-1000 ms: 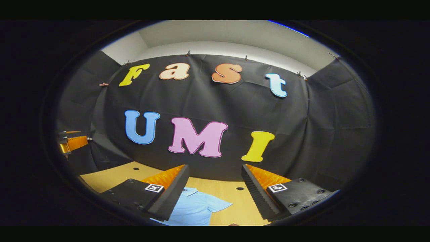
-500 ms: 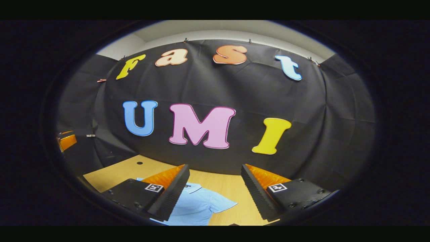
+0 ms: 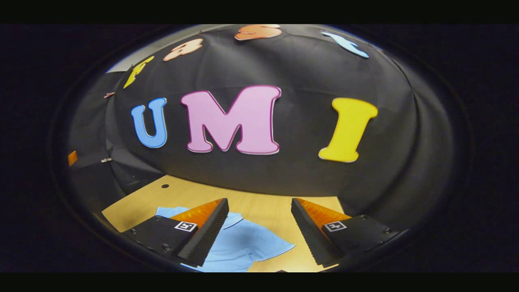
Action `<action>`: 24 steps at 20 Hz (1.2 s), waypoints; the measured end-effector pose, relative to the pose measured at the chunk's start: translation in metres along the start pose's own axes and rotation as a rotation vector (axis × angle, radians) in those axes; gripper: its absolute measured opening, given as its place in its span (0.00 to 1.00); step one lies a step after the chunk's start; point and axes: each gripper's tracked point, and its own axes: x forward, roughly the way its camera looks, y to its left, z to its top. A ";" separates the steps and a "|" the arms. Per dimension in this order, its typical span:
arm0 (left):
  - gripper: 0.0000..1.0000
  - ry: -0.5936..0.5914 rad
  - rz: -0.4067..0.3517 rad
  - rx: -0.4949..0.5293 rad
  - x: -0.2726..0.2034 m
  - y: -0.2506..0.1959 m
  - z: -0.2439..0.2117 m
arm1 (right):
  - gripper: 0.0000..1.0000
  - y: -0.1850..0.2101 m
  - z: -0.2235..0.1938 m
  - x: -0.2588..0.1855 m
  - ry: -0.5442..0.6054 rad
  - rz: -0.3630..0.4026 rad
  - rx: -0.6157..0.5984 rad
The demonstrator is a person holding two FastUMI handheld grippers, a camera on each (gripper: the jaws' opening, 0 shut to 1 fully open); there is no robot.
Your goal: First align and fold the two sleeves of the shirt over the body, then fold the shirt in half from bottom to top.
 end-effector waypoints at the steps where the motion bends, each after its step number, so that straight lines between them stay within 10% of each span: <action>1: 0.97 0.010 -0.001 0.004 0.010 -0.008 -0.003 | 0.97 -0.011 -0.015 0.013 0.030 0.002 0.001; 15: 0.97 0.143 0.001 0.109 0.081 -0.062 -0.051 | 0.99 -0.096 -0.259 0.123 0.525 0.055 0.028; 24: 0.97 0.136 0.003 0.125 0.089 -0.080 -0.053 | 0.99 -0.081 -0.296 0.121 0.654 0.116 0.046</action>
